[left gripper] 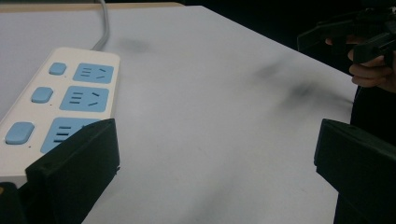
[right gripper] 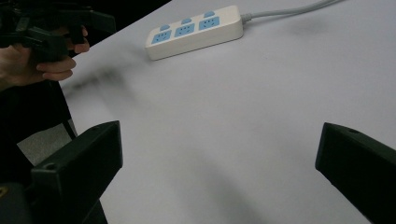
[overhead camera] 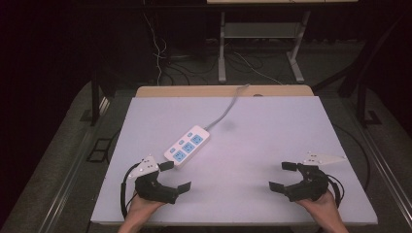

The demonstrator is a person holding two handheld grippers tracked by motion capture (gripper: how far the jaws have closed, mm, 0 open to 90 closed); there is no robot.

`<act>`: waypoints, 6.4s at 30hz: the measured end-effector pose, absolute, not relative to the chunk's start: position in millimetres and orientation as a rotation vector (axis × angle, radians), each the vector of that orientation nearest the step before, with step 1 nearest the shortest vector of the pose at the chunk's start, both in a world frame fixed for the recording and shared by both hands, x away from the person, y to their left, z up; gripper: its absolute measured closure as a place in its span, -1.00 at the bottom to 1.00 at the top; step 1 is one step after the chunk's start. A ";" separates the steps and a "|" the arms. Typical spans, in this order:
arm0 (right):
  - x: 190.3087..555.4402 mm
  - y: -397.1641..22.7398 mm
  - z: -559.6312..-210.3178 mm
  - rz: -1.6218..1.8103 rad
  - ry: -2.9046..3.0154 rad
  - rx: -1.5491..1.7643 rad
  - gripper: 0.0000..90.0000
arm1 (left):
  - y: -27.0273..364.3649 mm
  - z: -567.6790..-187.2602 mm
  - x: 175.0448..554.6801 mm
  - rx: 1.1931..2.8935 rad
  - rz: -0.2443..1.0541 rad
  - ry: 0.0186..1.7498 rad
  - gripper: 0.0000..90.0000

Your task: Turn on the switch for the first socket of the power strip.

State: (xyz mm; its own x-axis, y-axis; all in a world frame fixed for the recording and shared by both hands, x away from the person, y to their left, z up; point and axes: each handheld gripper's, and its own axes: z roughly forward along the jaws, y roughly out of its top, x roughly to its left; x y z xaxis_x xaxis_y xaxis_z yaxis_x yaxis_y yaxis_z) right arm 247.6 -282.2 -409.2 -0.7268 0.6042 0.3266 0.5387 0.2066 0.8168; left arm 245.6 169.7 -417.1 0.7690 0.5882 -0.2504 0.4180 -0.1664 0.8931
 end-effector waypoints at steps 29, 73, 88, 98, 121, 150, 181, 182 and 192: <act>246.6 -285.7 -409.9 1.563 2.399 1.138 -0.99 | 168.8 -413.8 244.3 1.819 0.164 0.785 -1.00; 245.1 -289.1 -409.1 1.547 2.385 1.145 -0.99 | 165.4 -379.6 272.6 1.990 0.147 0.791 -1.00; 245.2 -289.1 -409.3 1.546 2.387 1.144 -0.99 | 163.8 -360.9 291.0 2.047 0.171 0.781 -1.00; 245.2 -289.5 -409.5 1.547 2.385 1.149 -0.99 | 161.6 -349.4 301.9 2.085 0.190 0.771 -1.00; 245.3 -290.5 -410.1 1.542 2.387 1.149 -0.99 | 157.3 -335.5 329.9 2.157 0.218 0.773 -1.00; 245.0 -293.5 -410.5 1.537 2.381 1.160 -0.99 | 151.9 -315.4 372.9 2.249 0.254 0.783 -0.96; 246.9 -295.3 -413.0 1.535 2.382 1.173 -0.99 | 147.6 -335.9 413.9 2.263 0.243 0.815 0.07; 246.9 -295.3 -413.0 1.535 2.382 1.173 -0.99 | 147.5 -336.5 414.6 2.269 0.246 0.814 0.07; 246.9 -295.6 -413.0 1.532 2.381 1.177 -0.99 | 140.9 -349.5 423.6 2.285 0.215 0.821 0.55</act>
